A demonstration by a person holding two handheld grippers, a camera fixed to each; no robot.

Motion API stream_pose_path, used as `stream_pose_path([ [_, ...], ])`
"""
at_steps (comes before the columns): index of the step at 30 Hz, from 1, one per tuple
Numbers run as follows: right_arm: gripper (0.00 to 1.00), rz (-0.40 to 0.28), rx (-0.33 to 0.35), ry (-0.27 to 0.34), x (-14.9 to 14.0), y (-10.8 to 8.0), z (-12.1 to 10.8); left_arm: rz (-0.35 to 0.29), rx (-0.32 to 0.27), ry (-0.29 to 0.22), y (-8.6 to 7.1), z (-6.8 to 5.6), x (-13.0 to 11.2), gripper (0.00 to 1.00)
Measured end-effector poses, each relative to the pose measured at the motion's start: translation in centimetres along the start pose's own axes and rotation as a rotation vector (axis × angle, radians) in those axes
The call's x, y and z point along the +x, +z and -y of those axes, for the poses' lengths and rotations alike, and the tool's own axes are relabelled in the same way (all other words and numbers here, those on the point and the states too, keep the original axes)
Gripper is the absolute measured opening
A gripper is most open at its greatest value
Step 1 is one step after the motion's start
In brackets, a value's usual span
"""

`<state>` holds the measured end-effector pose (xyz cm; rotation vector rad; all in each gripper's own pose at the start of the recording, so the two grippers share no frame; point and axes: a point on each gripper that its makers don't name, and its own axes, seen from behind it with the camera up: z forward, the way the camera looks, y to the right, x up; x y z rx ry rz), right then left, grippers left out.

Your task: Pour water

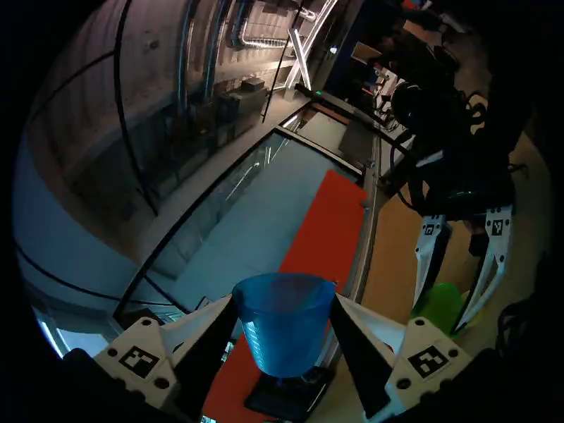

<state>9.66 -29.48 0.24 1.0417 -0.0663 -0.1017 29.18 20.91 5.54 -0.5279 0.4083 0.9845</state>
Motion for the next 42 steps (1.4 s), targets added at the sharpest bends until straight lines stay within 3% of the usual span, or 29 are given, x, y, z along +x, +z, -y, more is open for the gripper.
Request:
stream_pose_path([
  [9,0.93,0.003,-0.006,0.0,0.0,-0.1,-0.4,-0.009,0.016,0.069,0.0,0.4,0.4,0.86],
  [24,0.92,0.007,0.0,-0.014,0.3,-0.5,-0.2,-0.008,0.032,0.145,-0.1,0.6,0.5,0.87],
  [42,0.92,-0.002,0.002,-0.028,0.6,-0.8,-0.1,-0.016,0.05,0.237,-0.1,1.7,1.1,0.87],
])
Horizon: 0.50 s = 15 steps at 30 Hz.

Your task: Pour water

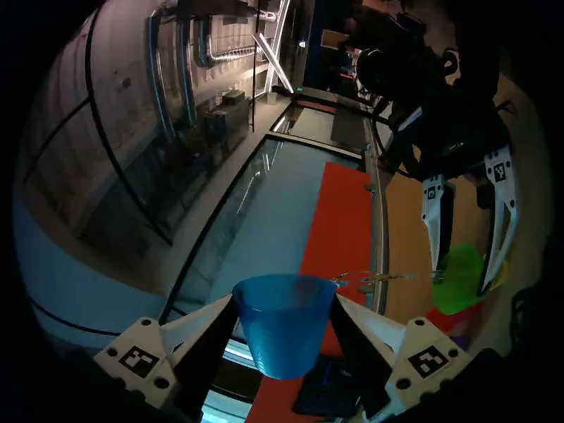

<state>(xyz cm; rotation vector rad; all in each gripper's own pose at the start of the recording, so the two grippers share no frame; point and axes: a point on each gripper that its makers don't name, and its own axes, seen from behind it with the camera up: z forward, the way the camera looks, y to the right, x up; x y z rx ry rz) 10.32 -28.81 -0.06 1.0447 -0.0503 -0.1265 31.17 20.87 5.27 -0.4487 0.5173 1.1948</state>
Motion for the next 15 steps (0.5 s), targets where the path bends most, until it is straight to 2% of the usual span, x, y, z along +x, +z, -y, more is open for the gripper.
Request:
stream_pose_path([
  [15,0.92,-0.006,-0.004,-0.005,0.17,0.03,0.03,-0.009,0.004,0.065,0.3,-0.27,0.45,0.87],
])
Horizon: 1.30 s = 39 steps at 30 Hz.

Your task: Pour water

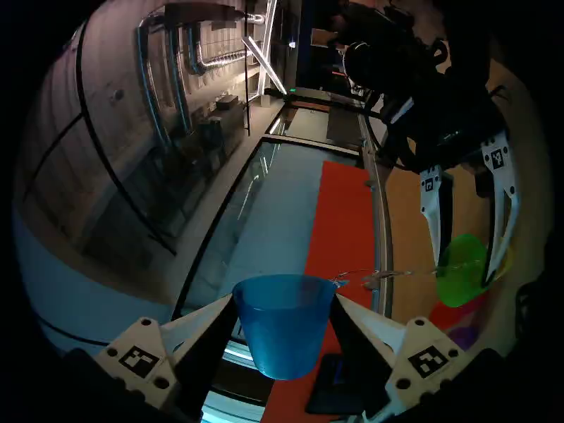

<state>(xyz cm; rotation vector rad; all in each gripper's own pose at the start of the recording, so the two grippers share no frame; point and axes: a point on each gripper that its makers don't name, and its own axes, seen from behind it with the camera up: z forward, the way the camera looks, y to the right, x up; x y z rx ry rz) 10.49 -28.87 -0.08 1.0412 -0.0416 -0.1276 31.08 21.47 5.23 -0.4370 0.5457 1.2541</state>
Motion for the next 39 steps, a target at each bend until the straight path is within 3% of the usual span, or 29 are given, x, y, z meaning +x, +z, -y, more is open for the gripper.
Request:
stream_pose_path([
  [21,0.92,-0.013,-0.008,-0.003,0.3,-0.3,-0.2,-0.019,0.003,0.103,0.5,-0.6,0.8,0.87],
  [39,0.92,-0.019,-0.016,-0.006,0.5,-0.2,-0.3,-0.041,0.012,0.218,0.0,0.3,1.9,0.87],
])
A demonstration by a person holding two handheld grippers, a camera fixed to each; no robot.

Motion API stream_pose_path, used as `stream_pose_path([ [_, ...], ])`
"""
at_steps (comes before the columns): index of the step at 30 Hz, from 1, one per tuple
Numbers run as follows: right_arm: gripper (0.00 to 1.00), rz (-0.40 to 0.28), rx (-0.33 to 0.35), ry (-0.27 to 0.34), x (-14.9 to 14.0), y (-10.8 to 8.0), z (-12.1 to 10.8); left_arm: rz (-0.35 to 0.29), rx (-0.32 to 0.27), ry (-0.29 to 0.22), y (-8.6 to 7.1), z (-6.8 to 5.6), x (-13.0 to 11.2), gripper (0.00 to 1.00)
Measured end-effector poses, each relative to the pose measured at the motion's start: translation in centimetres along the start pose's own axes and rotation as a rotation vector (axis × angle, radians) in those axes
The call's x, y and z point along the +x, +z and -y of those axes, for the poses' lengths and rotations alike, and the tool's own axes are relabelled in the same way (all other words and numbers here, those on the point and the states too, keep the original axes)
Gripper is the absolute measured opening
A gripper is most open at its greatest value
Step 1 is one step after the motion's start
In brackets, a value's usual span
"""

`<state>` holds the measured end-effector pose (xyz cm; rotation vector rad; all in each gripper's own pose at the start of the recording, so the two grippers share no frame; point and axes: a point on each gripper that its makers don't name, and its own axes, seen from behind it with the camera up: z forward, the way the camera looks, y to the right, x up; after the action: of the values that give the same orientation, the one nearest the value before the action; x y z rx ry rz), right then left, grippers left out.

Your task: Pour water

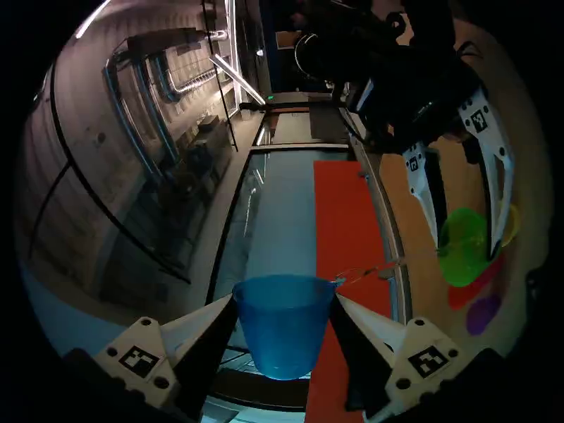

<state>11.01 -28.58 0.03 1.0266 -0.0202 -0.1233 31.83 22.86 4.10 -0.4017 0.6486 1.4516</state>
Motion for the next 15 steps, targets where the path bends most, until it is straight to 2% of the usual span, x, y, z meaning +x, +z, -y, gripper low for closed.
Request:
stream_pose_path([
  [15,0.92,-0.007,-0.004,0.0,0.3,-0.1,-0.1,-0.027,0.014,0.115,-0.5,0.6,1.2,0.87],
])
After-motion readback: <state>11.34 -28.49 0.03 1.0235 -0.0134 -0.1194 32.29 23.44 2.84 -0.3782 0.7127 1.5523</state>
